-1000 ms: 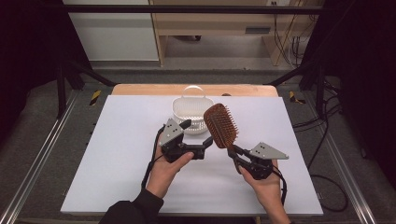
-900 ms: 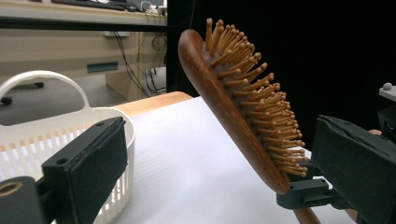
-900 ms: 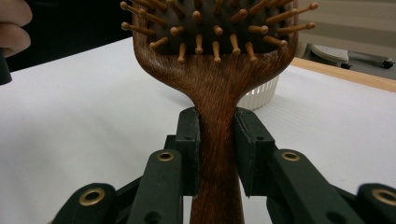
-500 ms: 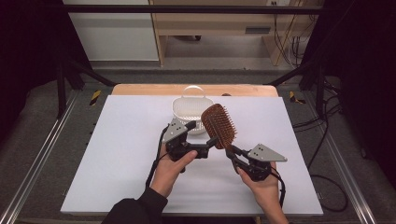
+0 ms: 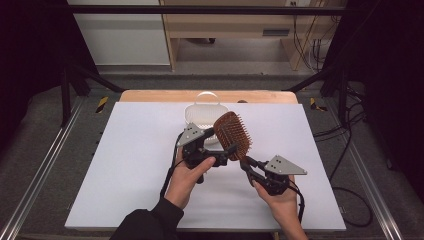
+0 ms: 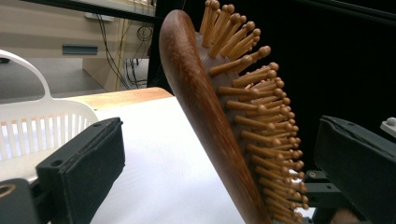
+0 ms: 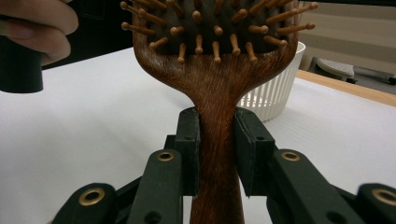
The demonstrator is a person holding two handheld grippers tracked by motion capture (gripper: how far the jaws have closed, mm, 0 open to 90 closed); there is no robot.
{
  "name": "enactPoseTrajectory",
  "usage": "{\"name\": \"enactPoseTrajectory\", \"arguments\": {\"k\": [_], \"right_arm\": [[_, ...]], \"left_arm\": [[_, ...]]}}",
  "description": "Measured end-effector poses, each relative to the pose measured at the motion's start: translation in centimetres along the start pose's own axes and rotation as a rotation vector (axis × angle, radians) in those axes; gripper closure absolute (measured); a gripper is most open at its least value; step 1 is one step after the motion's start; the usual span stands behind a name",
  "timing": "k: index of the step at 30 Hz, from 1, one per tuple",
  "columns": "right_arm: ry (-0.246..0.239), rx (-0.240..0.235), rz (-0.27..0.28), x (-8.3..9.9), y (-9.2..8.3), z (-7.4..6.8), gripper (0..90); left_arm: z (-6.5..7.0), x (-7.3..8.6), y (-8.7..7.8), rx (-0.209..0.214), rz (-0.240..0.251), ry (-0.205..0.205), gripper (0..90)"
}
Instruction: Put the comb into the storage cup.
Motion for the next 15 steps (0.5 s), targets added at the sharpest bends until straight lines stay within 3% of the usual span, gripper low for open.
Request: {"name": "enactPoseTrajectory", "arguments": {"k": [6,11,13,15], "right_arm": [[-0.008,-0.012,0.003,0.05,0.03,-0.26,73.1],[-0.013,-0.016,0.007,0.01,0.10,-0.46,73.1],[-0.017,-0.021,0.008,0.03,0.16,-0.63,73.0],[-0.021,-0.018,0.006,0.05,0.18,-0.75,73.1]], "left_arm": [[-0.03,-0.21,0.03,-0.011,0.006,0.001,2.9],[-0.27,-0.51,-0.04,-0.011,0.015,-0.018,4.4],[-0.52,-0.60,-0.10,-0.008,0.018,-0.051,5.3],[-0.37,-0.61,-0.15,0.011,0.016,-0.055,8.7]]}}
Point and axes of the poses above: each handheld gripper's, and its own axes: y roughly forward along the jaws, x roughly out of its underside, z roughly to its right, the point moved 4 cm from there along y, roughly forward along the jaws, and after that the axes turned 1 degree about -y, right-handed, at the moved point
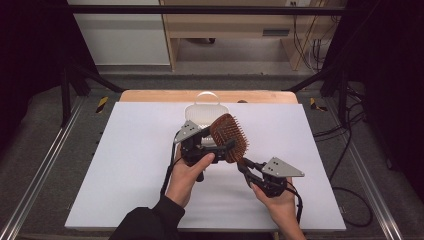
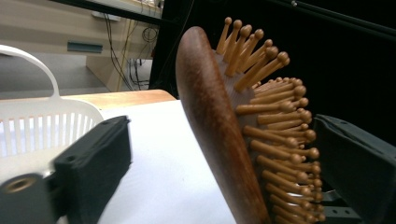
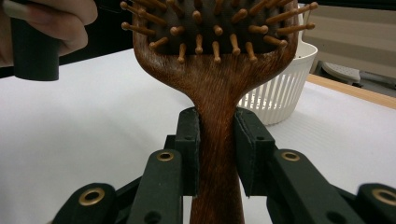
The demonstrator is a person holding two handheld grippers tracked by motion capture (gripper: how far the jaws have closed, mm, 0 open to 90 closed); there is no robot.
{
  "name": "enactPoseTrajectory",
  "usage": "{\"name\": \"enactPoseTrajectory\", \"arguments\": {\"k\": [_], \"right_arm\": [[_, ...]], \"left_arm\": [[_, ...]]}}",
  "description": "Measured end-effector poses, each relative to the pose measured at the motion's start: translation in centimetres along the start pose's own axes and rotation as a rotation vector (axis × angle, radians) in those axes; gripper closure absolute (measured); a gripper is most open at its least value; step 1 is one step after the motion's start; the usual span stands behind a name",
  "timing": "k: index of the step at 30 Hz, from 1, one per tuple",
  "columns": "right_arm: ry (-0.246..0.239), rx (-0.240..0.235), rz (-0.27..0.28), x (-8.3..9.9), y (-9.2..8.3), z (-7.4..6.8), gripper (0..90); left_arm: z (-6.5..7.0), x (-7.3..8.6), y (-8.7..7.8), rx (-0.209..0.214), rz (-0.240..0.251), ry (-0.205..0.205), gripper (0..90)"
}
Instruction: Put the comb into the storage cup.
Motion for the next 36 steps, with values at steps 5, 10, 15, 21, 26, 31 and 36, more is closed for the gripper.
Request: {"name": "enactPoseTrajectory", "arguments": {"k": [5,10,15,21,26,31,36], "right_arm": [[-0.001,-0.006,0.004,0.01,-0.04,-0.09,73.0],[-0.005,-0.007,0.003,0.06,0.01,-0.25,73.0],[-0.015,-0.007,0.002,0.06,0.11,-0.44,73.0],[-0.014,-0.005,-0.001,0.20,0.25,-0.41,73.0],[-0.017,-0.006,-0.004,0.23,0.32,-0.60,73.0],[-0.022,0.002,-0.011,0.27,0.47,-0.61,73.0],[-0.026,-0.006,-0.018,0.49,0.72,-0.78,73.0]], "left_arm": [[0.31,-0.42,-0.08,0.002,0.025,-0.013,15.0],[0.26,-0.59,0.10,0.019,0.036,-0.053,18.7],[0.10,-0.65,0.17,0.024,0.050,-0.081,24.8],[0.23,-0.49,0.15,0.029,0.036,-0.088,33.5],[0.31,-0.27,0.31,0.032,0.029,-0.085,37.3],[0.23,-0.26,0.17,0.035,0.032,-0.117,41.3],[0.60,-0.43,-0.19,0.049,0.024,-0.135,48.2]]}}
Point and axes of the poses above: each handheld gripper's, and its own axes: y roughly forward along the jaws, x roughly out of its underside, z roughly to its right, the point moved 4 cm from there along y, roughly forward along the jaws, and after that the axes turned 1 degree about -y, right-handed, at the moved point
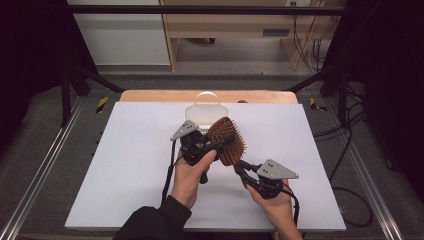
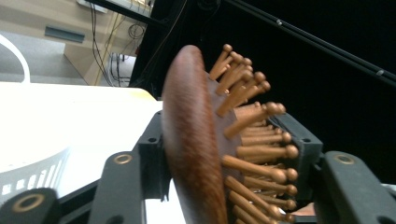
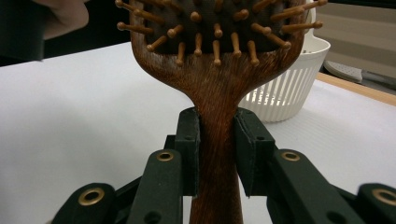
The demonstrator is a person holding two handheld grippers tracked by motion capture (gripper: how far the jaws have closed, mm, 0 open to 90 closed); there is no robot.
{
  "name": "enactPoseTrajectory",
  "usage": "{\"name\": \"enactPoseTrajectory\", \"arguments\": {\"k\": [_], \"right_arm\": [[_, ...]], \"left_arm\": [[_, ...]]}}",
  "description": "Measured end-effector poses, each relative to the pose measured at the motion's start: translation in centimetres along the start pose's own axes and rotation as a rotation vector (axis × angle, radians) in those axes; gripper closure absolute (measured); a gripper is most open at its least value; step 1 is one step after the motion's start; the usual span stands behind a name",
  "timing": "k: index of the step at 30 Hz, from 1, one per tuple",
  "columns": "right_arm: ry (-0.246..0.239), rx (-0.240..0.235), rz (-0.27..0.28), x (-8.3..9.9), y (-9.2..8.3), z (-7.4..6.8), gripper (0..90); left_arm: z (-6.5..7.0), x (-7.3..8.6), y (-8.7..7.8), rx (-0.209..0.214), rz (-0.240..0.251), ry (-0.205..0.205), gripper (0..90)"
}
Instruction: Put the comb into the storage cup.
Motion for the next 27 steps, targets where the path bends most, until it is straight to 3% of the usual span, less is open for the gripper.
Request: {"name": "enactPoseTrajectory", "arguments": {"k": [2,6,14,16,21,22,23,27], "right_arm": [[0.001,-0.002,0.000,0.1,0.2,-0.2,73.0],[0.010,-0.013,0.000,0.2,0.4,-0.4,72.8],[0.043,-0.027,0.012,0.3,0.3,0.0,70.7],[0.059,-0.030,0.013,0.4,0.2,0.1,63.1],[0.071,-0.019,0.028,0.6,-0.3,0.4,54.6],[0.074,-0.014,0.034,0.6,-0.5,0.5,52.5],[0.082,-0.001,0.058,0.5,-0.9,0.7,44.8],[0.082,0.020,0.100,0.9,-1.7,1.3,31.6]], "left_arm": [[0.4,0.0,-0.1,0.002,-0.004,0.022,49.3],[0.7,-0.1,-0.1,0.006,-0.014,0.028,50.5],[0.1,-0.3,0.2,0.016,-0.008,-0.015,50.7],[-0.1,-0.6,0.1,-0.001,0.000,0.002,50.8],[-0.6,-1.5,-0.4,-0.018,0.031,0.002,50.6],[-0.6,-1.8,-0.6,-0.024,0.037,0.017,50.6],[-0.6,-2.2,-0.9,-0.038,0.050,0.044,50.6],[-0.7,-3.0,-1.4,-0.056,0.069,0.070,50.5]]}}
Point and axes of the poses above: each handheld gripper's, and its own axes: y roughly forward along the jaws, x roughly out of its underside, z roughly to its right, the point moved 4 cm from there along y, roughly forward along the jaws, and after that the axes turned 1 degree about -y, right-handed, at the moved point
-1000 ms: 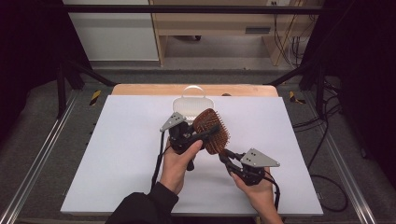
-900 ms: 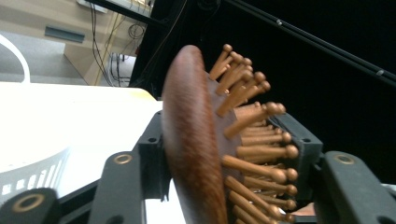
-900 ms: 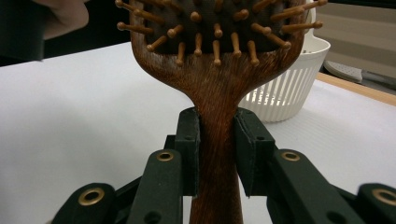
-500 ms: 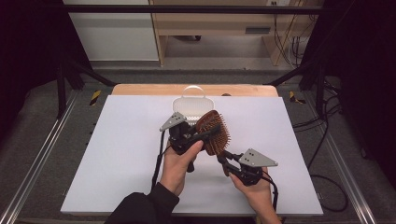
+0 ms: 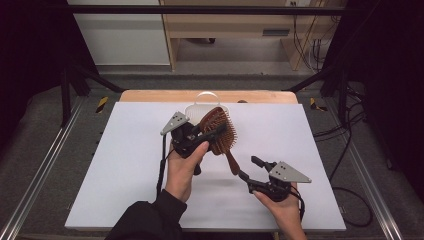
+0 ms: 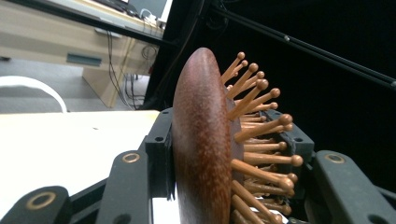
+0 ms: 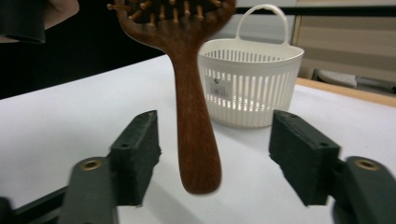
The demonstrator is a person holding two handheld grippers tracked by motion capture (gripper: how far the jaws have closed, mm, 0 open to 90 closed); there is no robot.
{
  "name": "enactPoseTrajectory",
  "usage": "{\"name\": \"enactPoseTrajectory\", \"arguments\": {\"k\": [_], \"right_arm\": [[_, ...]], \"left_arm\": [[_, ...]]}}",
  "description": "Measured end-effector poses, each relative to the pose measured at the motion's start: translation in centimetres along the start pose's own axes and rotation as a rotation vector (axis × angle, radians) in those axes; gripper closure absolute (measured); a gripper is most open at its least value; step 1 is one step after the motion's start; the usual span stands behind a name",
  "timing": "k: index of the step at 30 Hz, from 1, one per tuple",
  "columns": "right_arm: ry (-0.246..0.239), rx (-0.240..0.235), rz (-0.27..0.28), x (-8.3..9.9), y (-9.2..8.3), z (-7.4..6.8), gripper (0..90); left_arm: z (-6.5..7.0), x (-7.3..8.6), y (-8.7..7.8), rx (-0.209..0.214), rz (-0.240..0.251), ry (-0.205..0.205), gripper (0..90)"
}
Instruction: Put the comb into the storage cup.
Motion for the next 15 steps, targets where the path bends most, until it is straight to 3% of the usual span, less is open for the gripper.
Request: {"name": "enactPoseTrajectory", "arguments": {"k": [5,8,13,15], "right_arm": [[-0.015,0.034,0.028,0.6,-0.7,0.9,21.8],[-0.027,0.085,-0.019,1.1,-0.8,1.4,15.3],[0.005,0.086,-0.042,1.6,-1.3,2.1,6.3],[0.008,0.131,-0.056,2.0,-1.5,2.6,3.6]], "left_arm": [[0.2,-1.0,-0.6,-0.013,0.024,0.016,50.5],[0.3,-1.6,-0.8,-0.009,0.039,0.024,50.4],[0.0,-2.1,-0.4,0.004,0.030,0.036,50.5],[0.0,-2.3,-0.1,0.007,0.024,0.046,50.5]]}}
Point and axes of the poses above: each handheld gripper's, and its own axes: y roughly forward along the jaws, x roughly out of its underside, z roughly to its right, the point moved 4 cm from there along y, roughly forward along the jaws, and after that the axes turned 1 degree about -y, right-handed, at the moved point
